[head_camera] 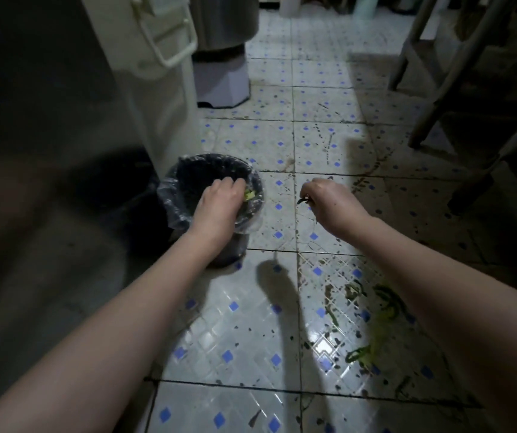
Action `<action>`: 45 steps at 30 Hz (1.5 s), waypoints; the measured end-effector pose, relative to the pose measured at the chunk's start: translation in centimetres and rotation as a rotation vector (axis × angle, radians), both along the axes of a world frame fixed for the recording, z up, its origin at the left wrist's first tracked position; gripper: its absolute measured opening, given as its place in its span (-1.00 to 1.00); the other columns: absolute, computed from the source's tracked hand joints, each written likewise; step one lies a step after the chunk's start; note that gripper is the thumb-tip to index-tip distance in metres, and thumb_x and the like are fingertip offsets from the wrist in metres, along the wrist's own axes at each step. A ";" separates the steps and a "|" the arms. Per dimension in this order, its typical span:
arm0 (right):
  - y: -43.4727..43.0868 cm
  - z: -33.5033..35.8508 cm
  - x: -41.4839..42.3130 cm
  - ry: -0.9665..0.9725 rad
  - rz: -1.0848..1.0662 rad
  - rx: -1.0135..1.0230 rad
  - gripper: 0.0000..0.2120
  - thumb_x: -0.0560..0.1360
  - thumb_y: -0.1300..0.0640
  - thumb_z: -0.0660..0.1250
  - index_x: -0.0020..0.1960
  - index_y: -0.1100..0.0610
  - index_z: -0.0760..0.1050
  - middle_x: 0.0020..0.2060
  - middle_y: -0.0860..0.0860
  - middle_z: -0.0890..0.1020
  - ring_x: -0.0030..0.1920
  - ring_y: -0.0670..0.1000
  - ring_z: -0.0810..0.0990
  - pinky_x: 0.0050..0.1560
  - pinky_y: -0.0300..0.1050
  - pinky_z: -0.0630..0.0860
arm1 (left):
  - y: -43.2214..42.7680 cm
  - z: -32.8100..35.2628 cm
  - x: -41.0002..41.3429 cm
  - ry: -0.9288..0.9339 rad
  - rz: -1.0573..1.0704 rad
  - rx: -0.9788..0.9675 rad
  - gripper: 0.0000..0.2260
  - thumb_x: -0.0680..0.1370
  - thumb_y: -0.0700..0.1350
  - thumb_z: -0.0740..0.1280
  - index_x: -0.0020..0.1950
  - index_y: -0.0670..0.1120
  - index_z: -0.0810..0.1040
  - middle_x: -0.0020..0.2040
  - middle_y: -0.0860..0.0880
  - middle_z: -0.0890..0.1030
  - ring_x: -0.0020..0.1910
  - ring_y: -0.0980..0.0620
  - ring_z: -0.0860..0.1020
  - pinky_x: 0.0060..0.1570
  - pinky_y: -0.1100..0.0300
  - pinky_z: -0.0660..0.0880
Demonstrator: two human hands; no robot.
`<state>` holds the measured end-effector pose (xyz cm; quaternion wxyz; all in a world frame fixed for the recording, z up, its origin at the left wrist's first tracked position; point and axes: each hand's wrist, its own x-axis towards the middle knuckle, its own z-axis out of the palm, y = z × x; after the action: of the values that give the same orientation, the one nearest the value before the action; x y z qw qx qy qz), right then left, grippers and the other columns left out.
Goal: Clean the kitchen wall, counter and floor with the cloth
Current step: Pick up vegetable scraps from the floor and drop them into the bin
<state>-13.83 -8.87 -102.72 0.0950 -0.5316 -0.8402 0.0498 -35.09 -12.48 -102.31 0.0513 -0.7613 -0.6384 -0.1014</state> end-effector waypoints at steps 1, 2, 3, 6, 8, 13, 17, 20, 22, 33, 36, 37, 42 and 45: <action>0.1 0.1 -0.9 0.007 0.017 0.009 -0.79 0.51 0.36 0.19 0.09 0.19 0.49 0.00 0.14 0.56 -0.04 0.19 0.53 -0.08 0.10 0.52 | 0.0 0.1 -0.8 0.006 0.023 -0.006 -0.73 0.48 -0.41 0.22 0.13 -0.18 0.44 0.04 -0.20 0.50 0.04 -0.21 0.46 -0.02 0.00 0.35; 0.2 0.2 -1.8 0.015 0.033 0.014 -0.78 0.51 0.37 0.19 0.09 0.19 0.49 -0.01 0.15 0.56 -0.04 0.20 0.53 -0.08 0.10 0.52 | -0.1 0.1 -1.5 0.013 0.040 -0.013 -0.73 0.48 -0.41 0.23 0.12 -0.17 0.44 0.04 -0.19 0.50 0.04 -0.21 0.46 -0.02 -0.01 0.35; 0.3 0.3 -2.7 0.021 0.051 0.014 -0.79 0.51 0.38 0.19 0.08 0.20 0.49 -0.01 0.16 0.56 -0.05 0.20 0.53 -0.08 0.10 0.51 | -0.1 0.2 -2.1 0.017 0.054 -0.025 -0.74 0.48 -0.40 0.23 0.12 -0.17 0.44 0.04 -0.19 0.50 0.05 -0.21 0.46 -0.01 -0.01 0.35; 0.6 0.5 -5.3 0.036 0.108 0.020 -0.81 0.49 0.38 0.17 0.03 0.22 0.48 -0.06 0.18 0.55 -0.07 0.22 0.53 -0.15 0.05 0.48 | 0.0 0.1 -4.0 0.017 0.089 -0.072 -0.73 0.48 -0.40 0.23 0.14 -0.18 0.45 0.06 -0.19 0.51 0.09 -0.20 0.47 0.02 0.00 0.36; 0.9 0.5 -6.9 0.063 0.131 0.031 -0.82 0.48 0.37 0.17 0.01 0.22 0.48 -0.08 0.17 0.54 -0.08 0.22 0.53 -0.16 0.06 0.49 | 0.0 0.0 -4.9 0.011 0.093 -0.096 -0.71 0.48 -0.40 0.22 0.17 -0.19 0.47 0.11 -0.20 0.53 0.13 -0.21 0.48 0.08 0.00 0.37; 1.1 0.7 -10.0 0.085 0.197 0.091 -0.80 0.44 0.37 0.20 0.03 0.25 0.49 -0.05 0.19 0.54 -0.06 0.21 0.53 -0.14 0.08 0.51 | -0.5 -0.7 -5.9 -0.033 0.080 -0.129 -0.62 0.47 -0.44 0.19 0.27 -0.26 0.46 0.34 -0.24 0.44 0.36 -0.17 0.39 0.32 0.02 0.32; 1.4 0.4 -11.8 0.099 0.228 0.126 -0.77 0.45 0.37 0.19 0.07 0.27 0.48 -0.04 0.21 0.53 -0.02 0.22 0.50 -0.16 0.08 0.48 | -1.1 -1.1 -6.8 0.020 0.119 -0.138 -0.58 0.47 -0.40 0.23 0.33 -0.23 0.43 0.42 -0.24 0.35 0.42 -0.16 0.32 0.37 0.06 0.23; 1.6 -0.3 -12.8 0.122 0.231 0.093 -0.75 0.43 0.39 0.18 0.08 0.27 0.47 -0.03 0.21 0.51 0.00 0.23 0.50 -0.16 0.07 0.46 | -1.4 -1.2 -7.8 0.062 0.148 -0.134 -0.64 0.48 -0.36 0.23 0.27 -0.21 0.47 0.32 -0.22 0.45 0.32 -0.18 0.40 0.31 0.02 0.32; 1.7 -0.9 -13.4 0.115 0.219 0.053 -0.71 0.43 0.41 0.18 0.12 0.25 0.47 0.01 0.19 0.52 0.03 0.23 0.51 -0.11 0.09 0.49 | -1.6 -1.1 -8.3 0.062 0.165 -0.122 -0.68 0.45 -0.37 0.22 0.19 -0.20 0.51 0.18 -0.19 0.51 0.22 -0.20 0.46 0.21 -0.01 0.37; 2.1 -2.2 -10.6 -0.018 0.194 0.097 -0.73 0.43 0.35 0.26 0.11 0.19 0.53 -0.01 0.13 0.59 -0.02 0.19 0.56 -0.09 0.06 0.49 | -1.2 -0.6 -7.0 0.025 0.137 -0.079 -0.62 0.43 -0.44 0.25 0.22 -0.24 0.48 0.20 -0.20 0.51 0.20 -0.21 0.46 0.19 -0.03 0.41; 1.8 -2.2 -8.0 -0.029 0.167 0.116 -0.75 0.44 0.34 0.27 0.08 0.17 0.53 -0.03 0.12 0.59 -0.08 0.19 0.56 -0.17 0.02 0.48 | -0.7 -0.4 -5.3 0.046 0.110 -0.093 -0.58 0.41 -0.46 0.25 0.25 -0.23 0.47 0.21 -0.19 0.51 0.20 -0.20 0.46 0.18 -0.05 0.43; 1.6 -2.3 -7.0 -0.031 0.158 0.118 -0.76 0.45 0.34 0.27 0.09 0.17 0.53 -0.03 0.12 0.60 -0.08 0.19 0.57 -0.17 0.02 0.49 | -0.5 -0.3 -4.6 0.059 0.097 -0.102 -0.56 0.41 -0.46 0.25 0.27 -0.22 0.46 0.23 -0.18 0.51 0.20 -0.20 0.47 0.18 -0.06 0.43; 1.0 -2.5 -1.5 -0.071 0.096 0.059 -0.72 0.53 0.29 0.24 0.23 0.18 0.49 0.11 0.14 0.58 0.07 0.19 0.55 0.06 0.09 0.49 | 0.4 -0.4 -0.3 0.121 0.043 -0.100 -0.54 0.44 -0.36 0.26 0.33 -0.13 0.40 0.28 -0.12 0.47 0.17 -0.19 0.47 0.07 -0.04 0.41; 0.1 -2.7 1.9 -0.078 0.040 0.050 -0.73 0.54 0.27 0.23 0.23 0.18 0.48 0.11 0.14 0.58 0.07 0.19 0.55 0.06 0.07 0.49 | 0.9 -0.7 2.6 0.147 0.013 -0.081 -0.56 0.47 -0.30 0.28 0.34 -0.10 0.38 0.30 -0.10 0.44 0.17 -0.18 0.46 0.03 -0.01 0.39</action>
<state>-11.93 -8.73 -105.40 0.0747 -0.5136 -0.8547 0.0098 -32.44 -11.56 -103.01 0.0680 -0.7639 -0.6415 -0.0189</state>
